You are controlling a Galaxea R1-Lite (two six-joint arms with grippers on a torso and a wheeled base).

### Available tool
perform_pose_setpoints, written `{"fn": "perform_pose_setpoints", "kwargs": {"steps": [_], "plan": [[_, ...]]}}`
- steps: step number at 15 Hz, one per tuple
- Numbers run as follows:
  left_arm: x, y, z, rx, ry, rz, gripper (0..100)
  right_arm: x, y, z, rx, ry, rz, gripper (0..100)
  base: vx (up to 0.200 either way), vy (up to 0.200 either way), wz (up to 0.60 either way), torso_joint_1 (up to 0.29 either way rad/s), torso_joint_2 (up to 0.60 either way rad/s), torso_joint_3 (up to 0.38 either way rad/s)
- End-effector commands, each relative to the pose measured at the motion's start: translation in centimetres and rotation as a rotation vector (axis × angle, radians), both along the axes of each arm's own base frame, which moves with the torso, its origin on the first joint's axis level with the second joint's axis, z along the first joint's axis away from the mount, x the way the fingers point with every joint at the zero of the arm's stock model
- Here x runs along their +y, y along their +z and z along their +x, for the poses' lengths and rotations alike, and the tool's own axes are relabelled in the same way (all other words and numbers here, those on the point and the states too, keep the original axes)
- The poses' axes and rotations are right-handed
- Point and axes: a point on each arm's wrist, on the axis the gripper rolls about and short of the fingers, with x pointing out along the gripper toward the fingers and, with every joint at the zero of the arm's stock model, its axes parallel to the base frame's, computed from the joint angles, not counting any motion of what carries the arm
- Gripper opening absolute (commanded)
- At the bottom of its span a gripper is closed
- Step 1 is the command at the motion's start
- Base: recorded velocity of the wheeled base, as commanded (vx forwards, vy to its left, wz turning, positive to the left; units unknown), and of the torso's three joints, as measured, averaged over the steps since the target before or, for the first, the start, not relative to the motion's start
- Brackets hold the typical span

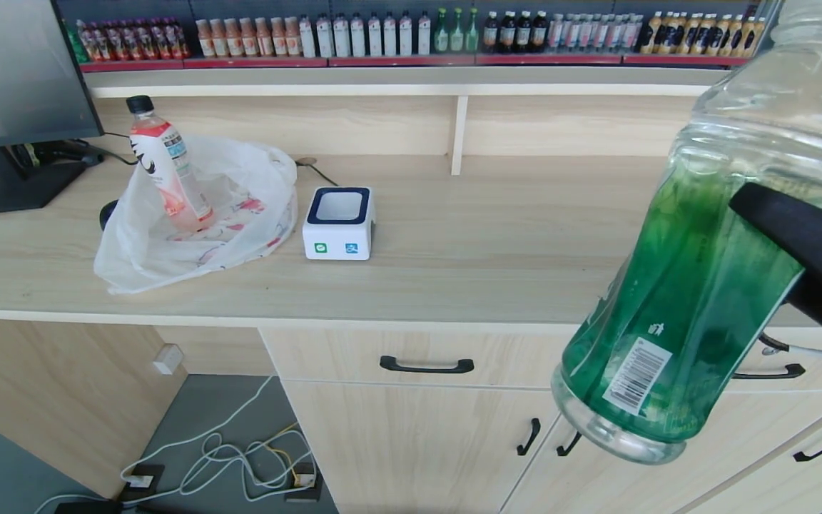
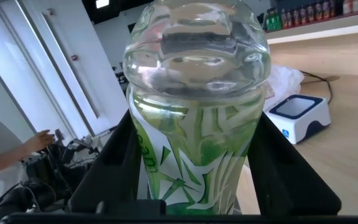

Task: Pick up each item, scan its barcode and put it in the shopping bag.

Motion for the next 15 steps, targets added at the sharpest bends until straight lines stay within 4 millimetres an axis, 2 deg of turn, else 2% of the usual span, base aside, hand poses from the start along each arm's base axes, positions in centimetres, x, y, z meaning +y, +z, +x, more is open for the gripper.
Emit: {"fn": "perform_pose_setpoints", "kwargs": {"steps": [1, 5, 15], "plan": [[0.00, 0.00, 0.00, -0.001, 0.000, 0.000, 100, 0.50, 0.52, 0.82, -0.001, 0.001, 0.009, 0, 0.000, 0.000, 0.00, 0.000, 0.00, 0.000], [0.00, 0.00, 0.00, -0.001, 0.001, 0.000, 100, 1.01, 0.87, 1.56, 0.000, 0.009, 0.013, 0, 0.000, 0.000, 0.00, 0.000, 0.00, 0.000], [0.00, 0.00, 0.00, -0.001, 0.000, 0.000, 100, 1.02, 0.68, 1.59, 0.012, 0.011, 0.011, 0, 0.000, 0.000, 0.00, 0.000, 0.00, 0.000]]}}
